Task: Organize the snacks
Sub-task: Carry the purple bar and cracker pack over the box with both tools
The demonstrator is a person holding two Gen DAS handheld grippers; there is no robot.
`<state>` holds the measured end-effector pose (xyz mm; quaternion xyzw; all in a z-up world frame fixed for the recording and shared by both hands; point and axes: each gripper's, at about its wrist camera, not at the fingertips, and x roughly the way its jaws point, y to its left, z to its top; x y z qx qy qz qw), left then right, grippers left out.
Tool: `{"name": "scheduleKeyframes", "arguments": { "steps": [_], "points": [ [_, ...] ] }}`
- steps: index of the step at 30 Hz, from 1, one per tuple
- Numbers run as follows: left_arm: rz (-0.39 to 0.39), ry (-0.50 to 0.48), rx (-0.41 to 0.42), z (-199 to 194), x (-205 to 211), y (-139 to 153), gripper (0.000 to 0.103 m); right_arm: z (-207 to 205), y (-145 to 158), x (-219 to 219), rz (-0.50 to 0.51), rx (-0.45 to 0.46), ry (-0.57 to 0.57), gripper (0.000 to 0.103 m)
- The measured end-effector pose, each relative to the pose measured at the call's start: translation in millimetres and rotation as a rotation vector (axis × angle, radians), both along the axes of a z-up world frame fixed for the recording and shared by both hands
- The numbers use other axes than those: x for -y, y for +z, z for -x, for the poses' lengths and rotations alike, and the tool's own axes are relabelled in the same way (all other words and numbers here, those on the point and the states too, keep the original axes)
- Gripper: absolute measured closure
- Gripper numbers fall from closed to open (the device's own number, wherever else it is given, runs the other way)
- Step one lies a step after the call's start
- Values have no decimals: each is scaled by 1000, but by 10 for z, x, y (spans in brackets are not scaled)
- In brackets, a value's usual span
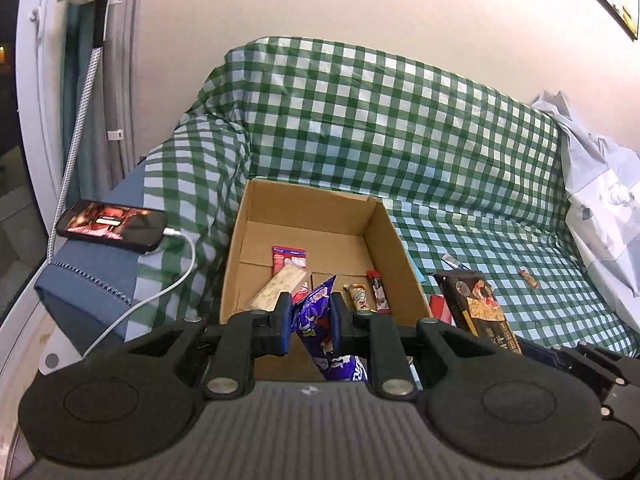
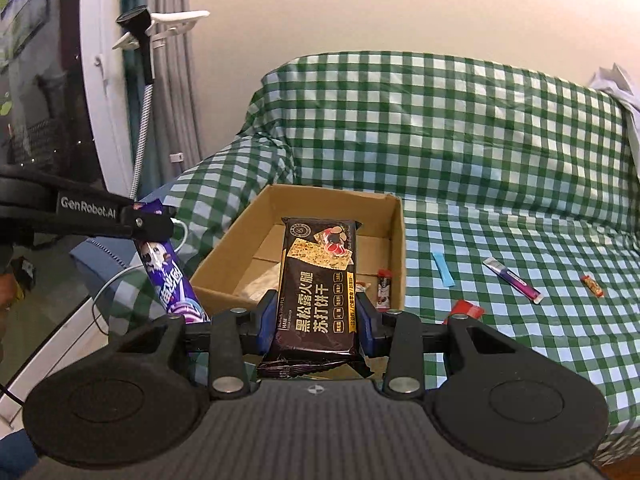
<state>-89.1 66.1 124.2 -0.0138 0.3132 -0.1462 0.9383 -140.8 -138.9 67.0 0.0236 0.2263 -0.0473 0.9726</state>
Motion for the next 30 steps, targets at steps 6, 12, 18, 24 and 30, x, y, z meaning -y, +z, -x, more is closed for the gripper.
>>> {"name": "scheduleKeyframes", "arguments": {
  "steps": [6, 12, 18, 24, 30],
  "points": [
    [29, 16, -22, 13, -118, -10, 82, 55, 49, -102, 30, 8, -6, 61],
    [35, 26, -38, 38, -163, -26, 82, 71, 69, -159, 51, 15, -2, 61],
    [32, 31, -53, 9, -168, -46, 82, 74, 64, -155, 50, 15, -2, 61],
    [27, 25, -62, -5, -133, -78, 82, 55, 34, -172, 46, 6, -2, 61],
    [22, 24, -73, -57, -107, -114, 82, -25, 4, -139, 39, -11, 4, 61]
  ]
}}
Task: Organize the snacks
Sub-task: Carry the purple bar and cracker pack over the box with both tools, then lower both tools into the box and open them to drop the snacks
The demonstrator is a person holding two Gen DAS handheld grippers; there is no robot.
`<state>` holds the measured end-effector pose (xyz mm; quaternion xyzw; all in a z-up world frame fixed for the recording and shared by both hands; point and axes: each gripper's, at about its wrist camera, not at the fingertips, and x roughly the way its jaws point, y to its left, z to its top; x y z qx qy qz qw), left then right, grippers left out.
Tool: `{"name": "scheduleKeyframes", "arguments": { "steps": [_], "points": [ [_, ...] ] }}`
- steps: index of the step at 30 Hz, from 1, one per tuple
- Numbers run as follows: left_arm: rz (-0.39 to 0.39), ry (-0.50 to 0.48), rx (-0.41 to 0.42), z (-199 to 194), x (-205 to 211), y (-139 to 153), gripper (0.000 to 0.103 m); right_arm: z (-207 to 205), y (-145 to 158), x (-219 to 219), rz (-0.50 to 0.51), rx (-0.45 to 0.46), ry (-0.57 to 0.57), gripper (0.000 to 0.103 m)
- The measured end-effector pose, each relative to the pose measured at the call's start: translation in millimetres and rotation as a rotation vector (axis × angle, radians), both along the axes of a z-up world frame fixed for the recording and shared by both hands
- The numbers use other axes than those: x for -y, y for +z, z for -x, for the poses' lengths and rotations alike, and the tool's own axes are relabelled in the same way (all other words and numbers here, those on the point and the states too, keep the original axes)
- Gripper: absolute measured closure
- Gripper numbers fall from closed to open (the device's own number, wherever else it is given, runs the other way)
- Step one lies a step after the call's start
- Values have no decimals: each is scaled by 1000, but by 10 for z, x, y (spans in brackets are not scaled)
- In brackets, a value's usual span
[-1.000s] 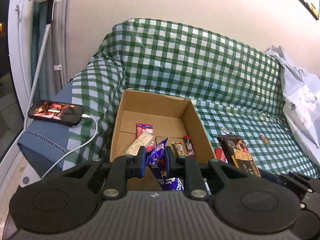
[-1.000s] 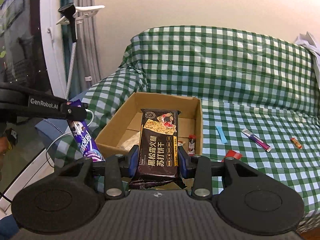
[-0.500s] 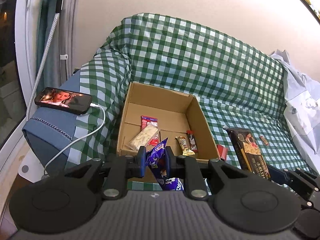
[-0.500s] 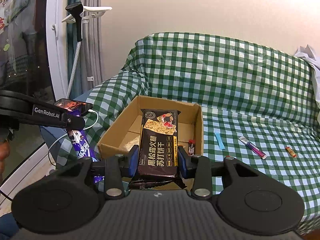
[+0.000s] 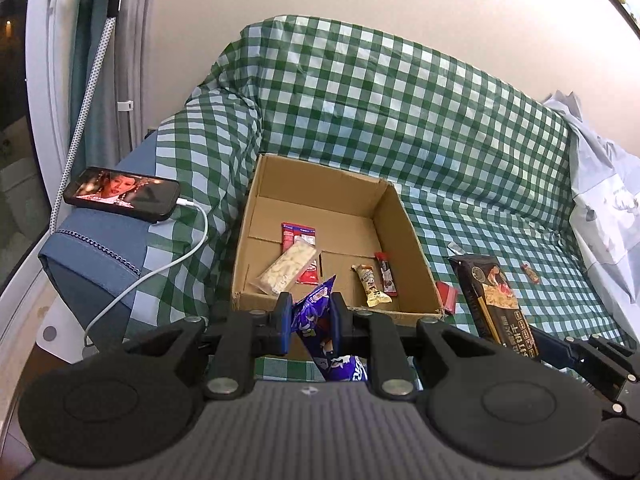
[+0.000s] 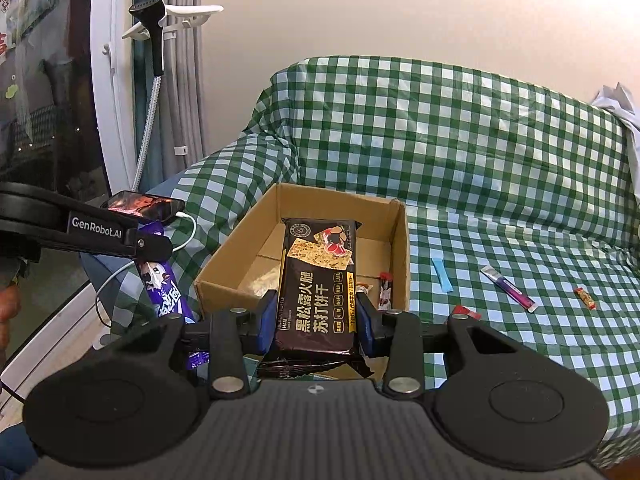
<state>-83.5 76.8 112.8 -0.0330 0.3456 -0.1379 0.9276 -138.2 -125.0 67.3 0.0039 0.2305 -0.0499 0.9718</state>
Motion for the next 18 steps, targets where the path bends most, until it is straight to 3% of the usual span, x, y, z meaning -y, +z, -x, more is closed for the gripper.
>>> {"name": "scheduleKeyframes", "arguments": {
  "steps": [9, 18],
  "points": [
    [0, -13, 9, -148, 92, -3, 82, -154, -45, 55, -12, -27, -9, 61],
    [32, -6, 33, -562, 185, 66, 82, -472, -3, 236, -5, -20, -48, 61]
  ]
}}
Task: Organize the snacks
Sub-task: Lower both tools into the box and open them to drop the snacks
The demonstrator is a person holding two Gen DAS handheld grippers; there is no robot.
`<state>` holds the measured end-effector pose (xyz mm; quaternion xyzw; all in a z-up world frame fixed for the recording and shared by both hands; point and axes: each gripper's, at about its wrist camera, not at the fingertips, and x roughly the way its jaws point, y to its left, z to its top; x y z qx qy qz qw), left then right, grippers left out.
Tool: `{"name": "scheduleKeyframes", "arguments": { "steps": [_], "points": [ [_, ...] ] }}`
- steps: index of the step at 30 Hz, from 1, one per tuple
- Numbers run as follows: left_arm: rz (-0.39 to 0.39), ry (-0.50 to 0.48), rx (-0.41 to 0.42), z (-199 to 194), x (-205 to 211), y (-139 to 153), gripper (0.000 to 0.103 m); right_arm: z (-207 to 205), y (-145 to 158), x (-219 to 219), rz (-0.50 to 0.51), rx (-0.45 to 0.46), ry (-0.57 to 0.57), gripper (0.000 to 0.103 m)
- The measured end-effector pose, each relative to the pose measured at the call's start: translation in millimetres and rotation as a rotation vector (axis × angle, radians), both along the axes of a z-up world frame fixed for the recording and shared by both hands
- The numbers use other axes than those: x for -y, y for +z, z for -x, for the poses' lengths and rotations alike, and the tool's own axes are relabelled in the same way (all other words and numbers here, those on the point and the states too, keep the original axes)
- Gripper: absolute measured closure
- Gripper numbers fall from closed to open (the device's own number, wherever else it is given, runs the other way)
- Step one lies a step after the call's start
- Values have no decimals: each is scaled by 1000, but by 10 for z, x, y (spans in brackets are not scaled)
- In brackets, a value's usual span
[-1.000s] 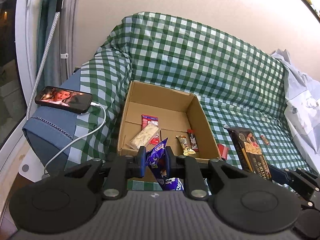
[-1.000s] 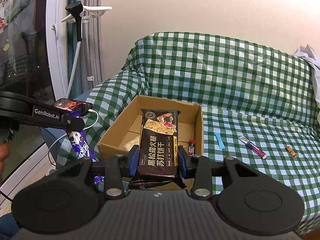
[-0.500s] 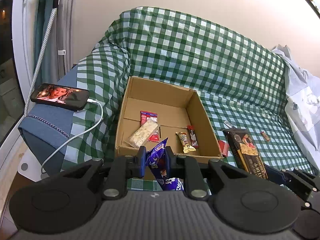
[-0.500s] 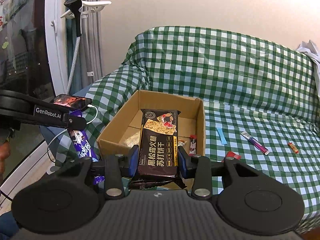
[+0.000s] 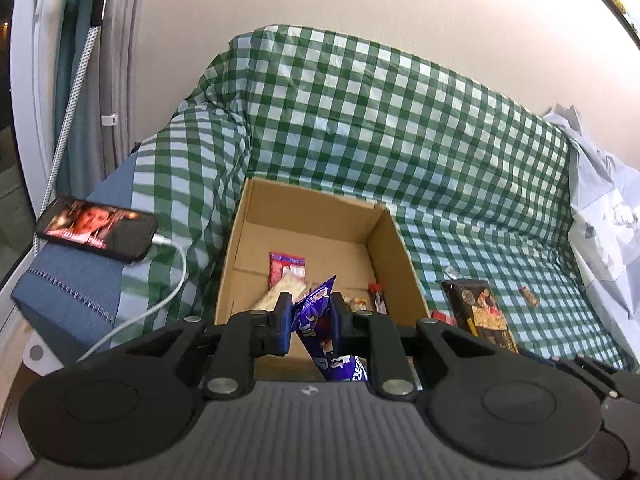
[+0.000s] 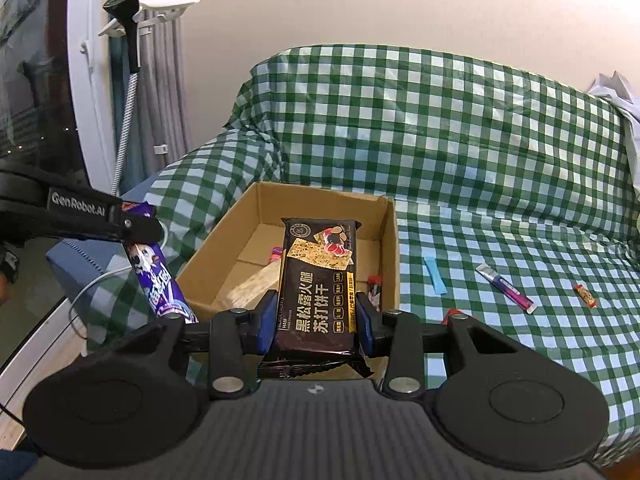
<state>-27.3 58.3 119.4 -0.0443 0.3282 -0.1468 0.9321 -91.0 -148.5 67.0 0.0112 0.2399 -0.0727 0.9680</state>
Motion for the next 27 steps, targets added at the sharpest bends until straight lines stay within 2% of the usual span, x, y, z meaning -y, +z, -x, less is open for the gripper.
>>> {"name": "scheduleKeyframes", "arguments": {
  "steps": [4, 9, 19, 27],
  "points": [
    [5, 0, 15, -254, 56, 15, 82, -209, -7, 96, 0, -4, -12, 61],
    [-34, 5, 13, -641, 191, -99, 82, -537, -91, 186, 2, -27, -3, 61],
    [-89, 9, -72, -1442, 401, -568, 82, -1352, -384, 128, -28, -86, -7, 61],
    [-121, 1, -122, -1838, 511, -902, 82, -1790, -646, 244, -32, -138, -25, 61]
  ]
}}
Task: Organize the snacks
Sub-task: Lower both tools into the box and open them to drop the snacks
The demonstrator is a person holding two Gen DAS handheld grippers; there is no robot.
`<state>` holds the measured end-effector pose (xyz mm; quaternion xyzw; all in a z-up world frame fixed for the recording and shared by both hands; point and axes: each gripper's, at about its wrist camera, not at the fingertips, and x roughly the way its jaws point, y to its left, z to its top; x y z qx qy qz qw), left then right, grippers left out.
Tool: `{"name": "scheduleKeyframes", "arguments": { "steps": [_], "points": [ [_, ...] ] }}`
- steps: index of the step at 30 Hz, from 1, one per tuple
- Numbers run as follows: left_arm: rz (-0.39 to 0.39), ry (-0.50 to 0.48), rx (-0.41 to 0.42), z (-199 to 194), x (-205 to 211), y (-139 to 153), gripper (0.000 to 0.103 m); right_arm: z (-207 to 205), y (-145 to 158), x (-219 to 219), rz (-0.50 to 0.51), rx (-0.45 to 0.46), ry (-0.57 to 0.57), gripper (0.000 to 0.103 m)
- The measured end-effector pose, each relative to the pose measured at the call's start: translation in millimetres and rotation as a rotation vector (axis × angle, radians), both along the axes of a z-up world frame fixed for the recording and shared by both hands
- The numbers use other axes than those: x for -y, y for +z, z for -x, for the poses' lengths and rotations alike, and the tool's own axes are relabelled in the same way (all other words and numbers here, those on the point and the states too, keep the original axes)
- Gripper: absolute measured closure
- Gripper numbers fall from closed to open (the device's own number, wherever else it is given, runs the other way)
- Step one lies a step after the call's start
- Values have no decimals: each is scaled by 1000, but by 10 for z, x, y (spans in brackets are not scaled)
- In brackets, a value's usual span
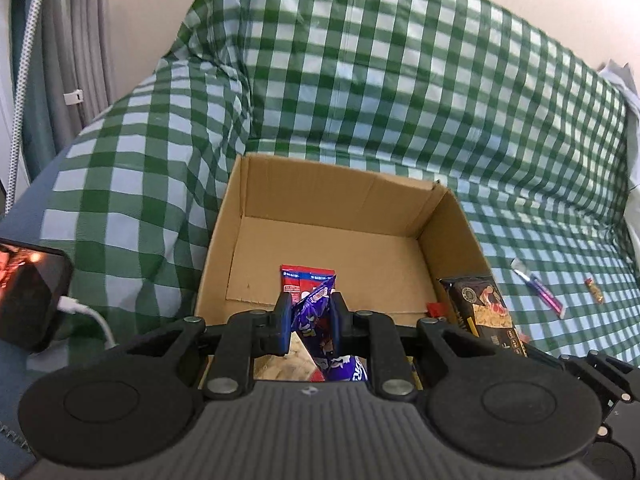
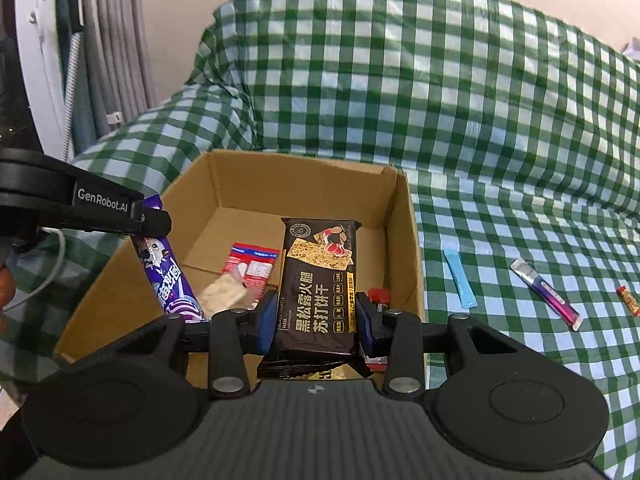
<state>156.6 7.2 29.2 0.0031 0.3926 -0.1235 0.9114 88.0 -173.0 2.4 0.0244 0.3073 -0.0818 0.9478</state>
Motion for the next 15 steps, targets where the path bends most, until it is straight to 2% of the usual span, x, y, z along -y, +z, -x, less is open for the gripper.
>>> {"name": "scheduleKeyframes", "arguments": {
  "steps": [9, 11, 12, 13, 14, 15],
  "points": [
    [-39, -8, -12, -265, 92, -210, 79, -254, -157, 81, -5, -33, -12, 61],
    [-38, -1, -3, -278, 94, -195, 51, -335, -136, 77, -12, -22, -8, 60],
    [-37, 5, 11, -263, 79, -166, 15, -343, -108, 73, -16, -9, -6, 57],
    [-39, 18, 31, -232, 69, -135, 1, -342, -76, 68, -13, 0, -7, 44],
    [-36, 39, 75, -161, 38, -88, 0, -329, -38, 54, 1, 11, -16, 26],
    [-37, 52, 104, -95, 14, -53, 0, -287, -5, 45, 14, 21, -23, 18]
  ]
}}
